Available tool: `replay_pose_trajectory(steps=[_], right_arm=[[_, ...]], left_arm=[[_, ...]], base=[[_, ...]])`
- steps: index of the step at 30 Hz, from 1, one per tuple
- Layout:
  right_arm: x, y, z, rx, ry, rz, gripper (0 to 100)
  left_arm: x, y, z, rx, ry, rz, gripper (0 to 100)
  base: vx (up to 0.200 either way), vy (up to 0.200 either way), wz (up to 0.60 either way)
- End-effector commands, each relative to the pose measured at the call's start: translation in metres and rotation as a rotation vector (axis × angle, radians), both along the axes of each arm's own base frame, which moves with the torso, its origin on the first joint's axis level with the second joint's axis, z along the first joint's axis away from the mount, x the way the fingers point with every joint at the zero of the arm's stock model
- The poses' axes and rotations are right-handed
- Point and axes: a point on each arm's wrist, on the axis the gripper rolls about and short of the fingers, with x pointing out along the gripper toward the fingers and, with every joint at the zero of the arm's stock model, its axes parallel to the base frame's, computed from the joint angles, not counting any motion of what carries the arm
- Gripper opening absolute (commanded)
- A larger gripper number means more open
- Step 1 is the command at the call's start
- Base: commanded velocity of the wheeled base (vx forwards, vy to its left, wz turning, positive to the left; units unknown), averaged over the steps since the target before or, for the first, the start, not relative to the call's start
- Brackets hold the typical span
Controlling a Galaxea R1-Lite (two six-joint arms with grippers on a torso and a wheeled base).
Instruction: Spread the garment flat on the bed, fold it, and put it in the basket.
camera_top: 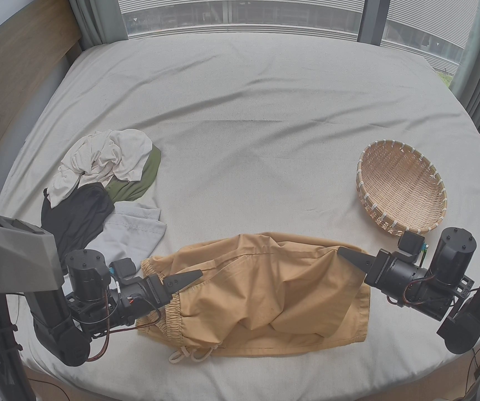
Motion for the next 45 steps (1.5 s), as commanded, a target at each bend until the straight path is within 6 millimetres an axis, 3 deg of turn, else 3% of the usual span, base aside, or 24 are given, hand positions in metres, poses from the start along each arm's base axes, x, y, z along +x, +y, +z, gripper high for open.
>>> replay_pose_trajectory(steps=[1,11,20,27,28,40,41,45], right_arm=[[0.0,-0.001,-0.001,0.0,0.005,-0.002,0],[0.0,0.002,0.0,0.002,-0.003,0.009,0],[0.0,0.0,0.0,0.0,-0.003,0.002,0],[0.0,-0.001,0.0,0.0,0.001,-0.002,0],[-0.001,-0.001,0.0,0.0,0.001,-0.003,0],[0.0,-0.001,0.002,0.001,-0.009,-0.003,0],[0.0,-0.002,0.004,0.004,-0.016,-0.006,0],[-0.004,-0.003,0.014,0.022,-0.052,-0.004,0]], left_arm=[[0.002,-0.002,0.008,-0.028,-0.019,0.001,100],[0.011,-0.007,-0.019,0.035,0.01,0.003,100],[0.023,-0.029,-0.014,0.016,-0.056,-0.028,100],[0.025,-0.03,-0.018,0.024,-0.05,-0.012,100],[0.026,-0.028,-0.019,0.03,-0.051,0.009,0],[0.019,-0.021,-0.012,0.04,-0.057,0.026,0],[0.014,-0.016,0.005,0.021,-0.091,0.031,0],[0.011,-0.005,0.041,-0.027,-0.196,0.058,0]], base=[[0.0,0.0,0.0],[0.0,0.0,0.0],[0.0,0.0,0.0],[0.0,0.0,0.0],[0.0,0.0,0.0],[0.0,0.0,0.0],[0.0,0.0,0.0],[0.0,0.0,0.0]])
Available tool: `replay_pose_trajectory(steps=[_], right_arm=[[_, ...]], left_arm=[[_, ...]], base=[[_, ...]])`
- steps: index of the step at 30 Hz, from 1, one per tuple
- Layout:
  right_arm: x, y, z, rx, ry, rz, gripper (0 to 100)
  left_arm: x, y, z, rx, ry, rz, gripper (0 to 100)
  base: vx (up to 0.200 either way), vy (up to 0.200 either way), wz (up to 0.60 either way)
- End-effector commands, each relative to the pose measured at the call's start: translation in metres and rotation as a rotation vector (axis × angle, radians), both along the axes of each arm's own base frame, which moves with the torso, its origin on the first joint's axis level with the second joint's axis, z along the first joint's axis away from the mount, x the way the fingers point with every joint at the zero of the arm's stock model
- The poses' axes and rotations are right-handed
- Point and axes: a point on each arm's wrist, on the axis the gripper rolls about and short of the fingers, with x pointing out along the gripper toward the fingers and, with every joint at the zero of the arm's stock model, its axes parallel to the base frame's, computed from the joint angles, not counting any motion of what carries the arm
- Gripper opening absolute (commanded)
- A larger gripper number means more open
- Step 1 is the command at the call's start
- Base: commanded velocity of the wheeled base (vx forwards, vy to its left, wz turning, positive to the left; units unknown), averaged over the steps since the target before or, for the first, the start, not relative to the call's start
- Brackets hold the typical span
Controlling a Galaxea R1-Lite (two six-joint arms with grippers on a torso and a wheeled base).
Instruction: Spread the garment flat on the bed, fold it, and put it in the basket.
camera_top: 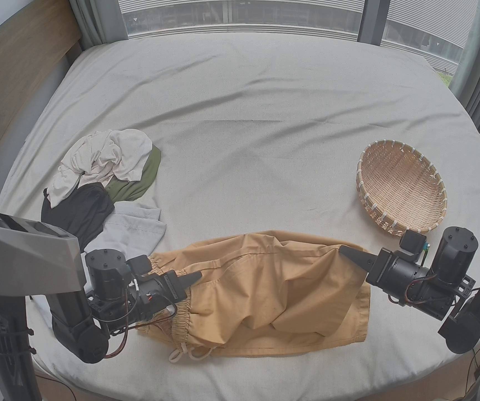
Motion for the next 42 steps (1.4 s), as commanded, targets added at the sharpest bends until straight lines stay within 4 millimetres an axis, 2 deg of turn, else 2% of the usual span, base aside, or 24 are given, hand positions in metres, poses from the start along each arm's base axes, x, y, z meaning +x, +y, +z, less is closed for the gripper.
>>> replay_pose_trajectory(steps=[1,2,9,18,28,42], right_arm=[[-0.004,-0.002,0.014,0.023,-0.049,0.002,0],[-0.007,-0.003,0.017,0.029,-0.061,0.006,0],[-0.019,-0.011,0.029,0.048,-0.094,0.051,0],[-0.004,-0.026,0.037,0.052,-0.141,-0.024,0],[0.015,-0.04,0.051,0.063,-0.213,-0.079,0],[0.037,-0.039,0.057,0.062,-0.244,-0.077,0]], left_arm=[[-0.007,0.016,0.054,-0.068,-0.153,0.033,0],[-0.007,0.02,0.063,-0.08,-0.182,0.044,0],[-0.018,0.027,0.09,-0.109,-0.265,0.054,0],[-0.027,0.033,0.108,-0.124,-0.327,0.065,0],[-0.03,0.045,0.117,-0.13,-0.36,0.103,0],[-0.022,0.075,0.116,-0.108,-0.361,0.195,0]], base=[[0.0,0.0,0.0],[0.0,0.0,0.0],[0.0,0.0,0.0],[0.0,0.0,0.0],[0.0,0.0,0.0],[0.0,0.0,0.0]])
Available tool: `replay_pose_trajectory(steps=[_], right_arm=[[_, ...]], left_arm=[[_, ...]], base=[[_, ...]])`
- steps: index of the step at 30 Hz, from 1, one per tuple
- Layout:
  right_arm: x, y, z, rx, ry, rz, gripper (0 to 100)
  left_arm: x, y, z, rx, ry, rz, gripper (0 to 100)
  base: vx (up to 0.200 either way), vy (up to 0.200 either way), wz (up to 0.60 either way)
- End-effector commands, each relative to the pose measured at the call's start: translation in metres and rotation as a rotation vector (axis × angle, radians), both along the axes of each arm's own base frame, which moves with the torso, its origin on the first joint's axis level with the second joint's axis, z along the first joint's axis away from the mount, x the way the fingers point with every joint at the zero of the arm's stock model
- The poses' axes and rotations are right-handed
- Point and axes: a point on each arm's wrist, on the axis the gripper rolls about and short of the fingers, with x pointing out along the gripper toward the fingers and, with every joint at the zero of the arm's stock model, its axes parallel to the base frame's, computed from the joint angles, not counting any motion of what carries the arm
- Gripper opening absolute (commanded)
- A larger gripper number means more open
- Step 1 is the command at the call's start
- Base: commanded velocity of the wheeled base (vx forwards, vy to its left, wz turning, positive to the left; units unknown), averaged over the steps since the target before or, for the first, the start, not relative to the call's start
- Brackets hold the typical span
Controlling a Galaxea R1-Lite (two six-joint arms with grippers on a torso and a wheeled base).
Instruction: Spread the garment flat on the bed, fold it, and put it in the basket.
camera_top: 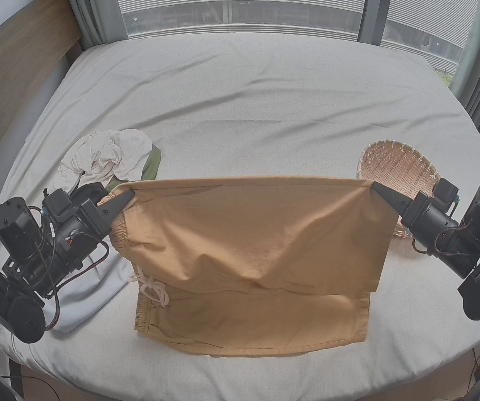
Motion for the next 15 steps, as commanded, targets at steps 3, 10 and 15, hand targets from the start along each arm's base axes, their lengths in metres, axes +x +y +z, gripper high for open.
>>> replay_pose_trajectory(steps=[3,10,15], right_arm=[[0.008,-0.0017,-0.0001,-0.001,-0.001,-0.011,0],[0.014,-0.0069,0.006,-0.002,-0.028,-0.015,0],[0.0141,-0.006,0.0038,-0.01,-0.006,0.008,0]], left_arm=[[0.0015,0.0081,-0.0002,0.0,0.001,0.028,0],[0.0025,0.0096,0.0021,-0.004,-0.008,0.031,0],[0.0017,0.0043,0.0004,0.001,-0.004,0.013,0]], base=[[0.0,0.0,0.0],[0.0,0.0,0.0],[0.0,0.0,0.0]])
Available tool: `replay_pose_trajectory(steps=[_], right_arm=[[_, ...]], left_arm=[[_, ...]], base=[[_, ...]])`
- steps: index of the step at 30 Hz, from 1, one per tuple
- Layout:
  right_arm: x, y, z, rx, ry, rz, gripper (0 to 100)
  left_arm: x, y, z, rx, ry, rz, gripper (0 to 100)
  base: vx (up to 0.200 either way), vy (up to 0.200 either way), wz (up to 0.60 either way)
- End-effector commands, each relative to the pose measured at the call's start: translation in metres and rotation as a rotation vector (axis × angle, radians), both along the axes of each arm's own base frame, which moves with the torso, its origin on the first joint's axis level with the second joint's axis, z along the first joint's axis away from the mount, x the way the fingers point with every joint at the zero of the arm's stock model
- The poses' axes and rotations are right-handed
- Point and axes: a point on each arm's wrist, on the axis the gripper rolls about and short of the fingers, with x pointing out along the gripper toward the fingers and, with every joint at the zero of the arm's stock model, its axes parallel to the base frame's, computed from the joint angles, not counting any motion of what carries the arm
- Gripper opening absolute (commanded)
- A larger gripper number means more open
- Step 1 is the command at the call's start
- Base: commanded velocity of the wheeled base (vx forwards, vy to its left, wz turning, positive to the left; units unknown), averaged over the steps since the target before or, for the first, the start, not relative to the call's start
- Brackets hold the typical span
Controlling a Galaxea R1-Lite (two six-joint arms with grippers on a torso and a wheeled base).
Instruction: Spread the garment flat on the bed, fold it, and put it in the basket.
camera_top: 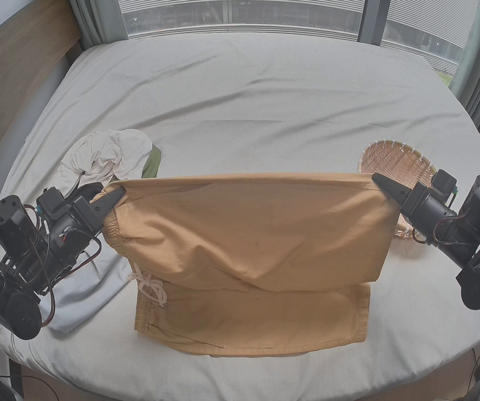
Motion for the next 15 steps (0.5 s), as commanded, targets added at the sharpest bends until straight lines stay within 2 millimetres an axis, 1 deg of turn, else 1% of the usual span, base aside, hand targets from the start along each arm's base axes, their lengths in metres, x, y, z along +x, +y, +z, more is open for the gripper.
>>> replay_pose_trajectory(steps=[1,14,15], right_arm=[[0.001,0.0,0.0,-0.001,0.0,0.008,0],[0.003,0.002,0.006,0.004,-0.026,0.017,0],[0.003,0.003,0.008,0.005,-0.032,0.02,0]], left_arm=[[0.0,-0.004,-0.001,0.004,0.0,-0.013,0],[0.001,0.001,0.002,-0.004,-0.007,0.002,0],[0.001,0.003,0.009,-0.014,-0.036,0.009,0]], base=[[0.0,0.0,0.0],[0.0,0.0,0.0],[0.0,0.0,0.0]])
